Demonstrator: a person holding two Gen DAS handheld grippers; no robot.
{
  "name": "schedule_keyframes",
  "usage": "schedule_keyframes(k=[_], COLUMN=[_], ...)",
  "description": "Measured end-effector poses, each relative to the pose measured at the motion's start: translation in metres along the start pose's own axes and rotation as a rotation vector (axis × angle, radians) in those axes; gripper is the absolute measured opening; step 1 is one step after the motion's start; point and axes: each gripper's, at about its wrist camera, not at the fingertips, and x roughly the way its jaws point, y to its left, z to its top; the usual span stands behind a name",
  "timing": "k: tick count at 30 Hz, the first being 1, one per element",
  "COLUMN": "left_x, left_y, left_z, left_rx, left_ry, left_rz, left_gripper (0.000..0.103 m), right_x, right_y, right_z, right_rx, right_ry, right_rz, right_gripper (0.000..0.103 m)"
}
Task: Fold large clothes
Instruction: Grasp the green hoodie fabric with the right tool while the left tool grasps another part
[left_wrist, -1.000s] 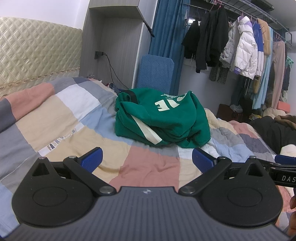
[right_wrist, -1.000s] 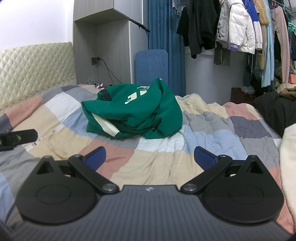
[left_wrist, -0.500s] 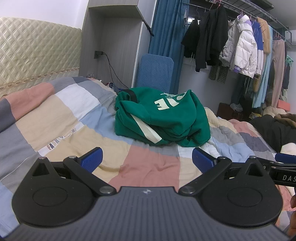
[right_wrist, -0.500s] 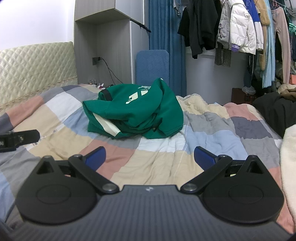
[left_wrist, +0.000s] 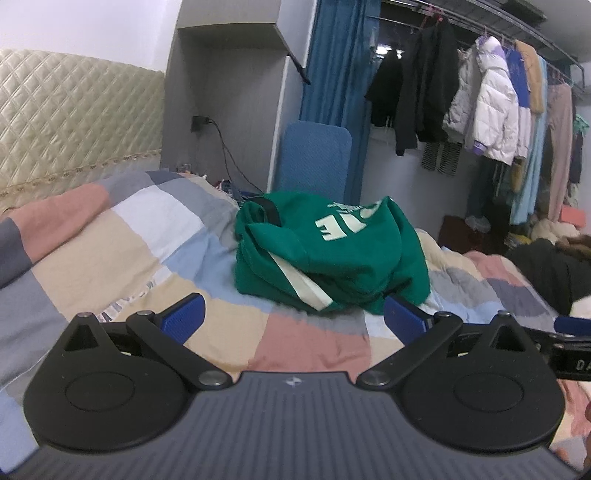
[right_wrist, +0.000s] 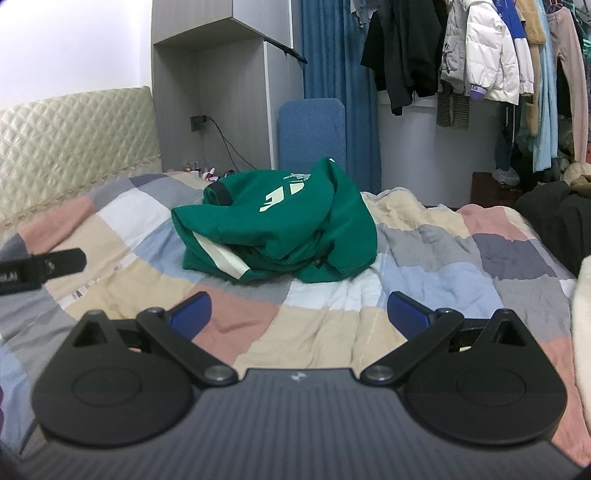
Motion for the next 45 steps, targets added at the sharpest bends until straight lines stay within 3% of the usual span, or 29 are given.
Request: schedule_keyframes(k=[9, 15, 18, 25, 28, 31, 37, 40, 42, 44, 45], left_x=[0.066, 0.14, 0.183, 0.275, 0.314, 0.35, 0.41, 0.427, 0.433, 0.43, 0.428], left_y=[0.012, 0.035, 0.048, 0.062, 0.067, 0.072, 0.082, 0.093, 0.096, 0.095, 0.094], left_z=[0.036, 0.052, 0.054, 0.049, 0.048, 0.043, 0.033, 0.03, 0.032, 0.037, 0.042], left_rx=[-0.07, -0.173, -0.236, -0.348, -0.371, -0.407, -0.478, -0.551, -0.557, -0.539, -0.523], left_ry=[0.08, 0.143, 0.182, 0.199, 0.19, 0.192, 0.235, 0.244, 0.266, 0.259, 0.251], left_rz=[-0.002, 0.0, -0.045, -0.138, -0.123, -0.132, -0.088, -0.079, -0.063, -0.04, -0.036], left_gripper=[0.103, 0.103, 0.103, 0.103, 0.103, 0.103, 0.101, 0.079, 0.055, 0.032, 0.026], right_x=[0.036, 0.093, 0.131, 0.235, 0.275, 0.307, 0.364, 0.378, 0.383, 0.385, 0.383], right_y=[-0.018, -0.03, -0.04, -0.081, -0.098, -0.11, -0.124, -0.118, -0.113, -0.11, -0.111], right_z=[0.052, 0.086, 0.093, 0.081, 0.076, 0.073, 0.049, 0.048, 0.054, 0.06, 0.063], right_rx=[0.045, 0.066, 0.103, 0.214, 0.226, 0.213, 0.237, 0.225, 0.198, 0.175, 0.16], right_ry=[-0.004, 0.004, 0.015, 0.069, 0.073, 0.079, 0.185, 0.171, 0.177, 0.19, 0.191], right_rz=[0.027, 0.085, 0.088, 0.058, 0.068, 0.008, 0.004, 0.028, 0.032, 0.022, 0.012], right_gripper=[0.103, 0.103, 0.102, 0.102, 0.102, 0.102, 0.084, 0.072, 0.059, 0.035, 0.031])
